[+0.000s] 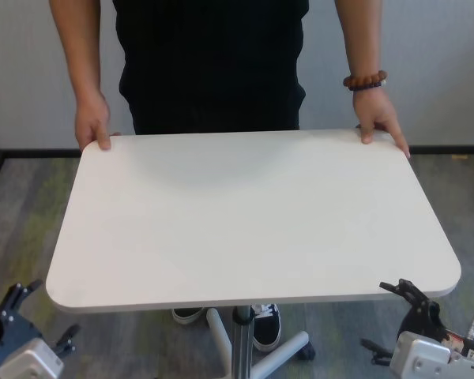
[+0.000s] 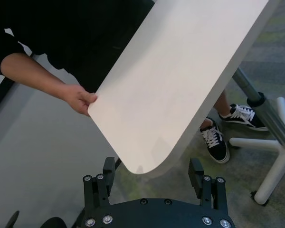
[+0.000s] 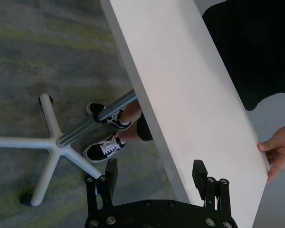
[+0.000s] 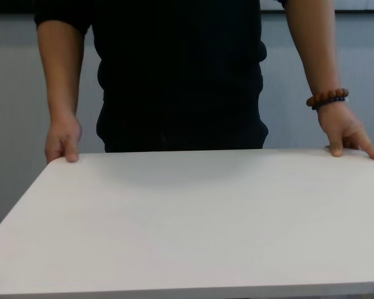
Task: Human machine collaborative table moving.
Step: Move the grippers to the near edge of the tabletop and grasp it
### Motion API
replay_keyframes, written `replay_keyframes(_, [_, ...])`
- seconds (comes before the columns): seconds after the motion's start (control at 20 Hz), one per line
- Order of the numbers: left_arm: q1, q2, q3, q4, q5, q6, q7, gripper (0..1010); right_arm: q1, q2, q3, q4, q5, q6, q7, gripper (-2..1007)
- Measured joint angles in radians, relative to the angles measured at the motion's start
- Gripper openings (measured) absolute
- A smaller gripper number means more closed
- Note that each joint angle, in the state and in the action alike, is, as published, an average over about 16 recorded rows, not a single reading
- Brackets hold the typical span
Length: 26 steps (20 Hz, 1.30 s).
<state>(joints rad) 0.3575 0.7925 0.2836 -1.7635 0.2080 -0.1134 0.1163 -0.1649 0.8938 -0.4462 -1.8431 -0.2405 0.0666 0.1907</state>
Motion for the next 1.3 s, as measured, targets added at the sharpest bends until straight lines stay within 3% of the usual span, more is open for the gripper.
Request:
replay_keyframes(0.75, [-0.039, -0.076, 0.017, 0.050, 0.123, 0.011, 0.045, 1004, -0.006, -0.024, -0.019, 0.005, -0.198, 0.107, -0.059, 1000])
replay_keyframes(1.3, [-0.038, -0.102, 0.026, 0.064, 0.211, 0.014, 0.067, 1004, -0.012, -0.047, -0.012, 0.018, -0.258, 0.124, -0.069, 1000])
